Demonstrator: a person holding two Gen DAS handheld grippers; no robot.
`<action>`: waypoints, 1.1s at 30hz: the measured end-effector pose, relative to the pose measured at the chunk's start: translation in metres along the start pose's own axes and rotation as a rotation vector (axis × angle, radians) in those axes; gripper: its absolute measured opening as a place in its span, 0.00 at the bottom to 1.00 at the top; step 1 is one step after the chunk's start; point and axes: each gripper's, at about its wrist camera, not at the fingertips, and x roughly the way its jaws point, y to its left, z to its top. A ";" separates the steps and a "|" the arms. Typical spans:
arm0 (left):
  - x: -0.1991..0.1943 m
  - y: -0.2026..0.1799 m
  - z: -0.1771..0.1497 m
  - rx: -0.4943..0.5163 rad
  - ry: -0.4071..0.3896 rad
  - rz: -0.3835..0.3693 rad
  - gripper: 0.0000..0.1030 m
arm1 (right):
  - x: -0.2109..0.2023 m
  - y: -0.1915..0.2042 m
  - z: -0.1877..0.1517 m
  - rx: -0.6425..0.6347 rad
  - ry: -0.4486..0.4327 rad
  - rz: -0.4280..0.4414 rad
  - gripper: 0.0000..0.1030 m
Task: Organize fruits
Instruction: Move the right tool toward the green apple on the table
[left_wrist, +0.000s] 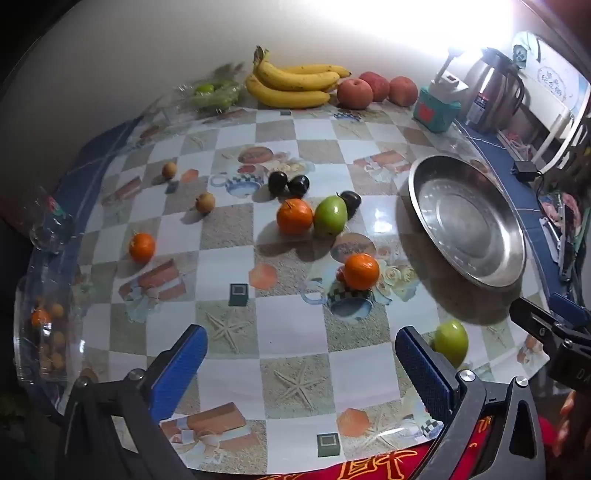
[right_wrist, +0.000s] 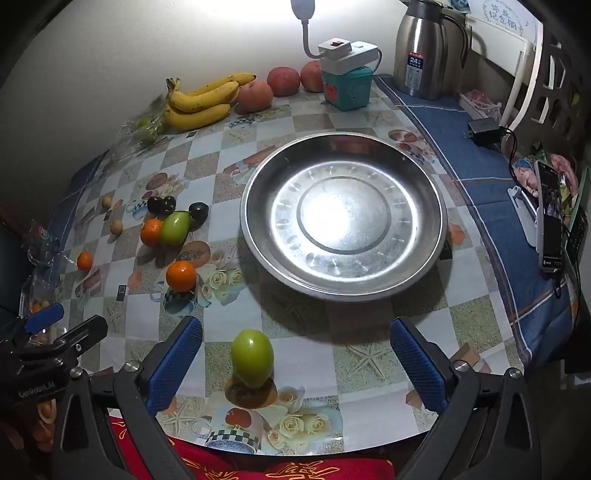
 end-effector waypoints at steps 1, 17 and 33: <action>0.000 0.002 0.000 -0.013 -0.005 0.001 1.00 | 0.001 0.000 0.000 0.006 0.003 -0.001 0.98; 0.001 0.004 0.000 -0.018 0.007 0.014 1.00 | 0.007 -0.008 0.000 0.045 0.028 -0.004 0.98; 0.005 0.005 -0.001 -0.019 0.021 0.017 1.00 | 0.009 -0.004 0.000 0.026 0.031 -0.027 0.98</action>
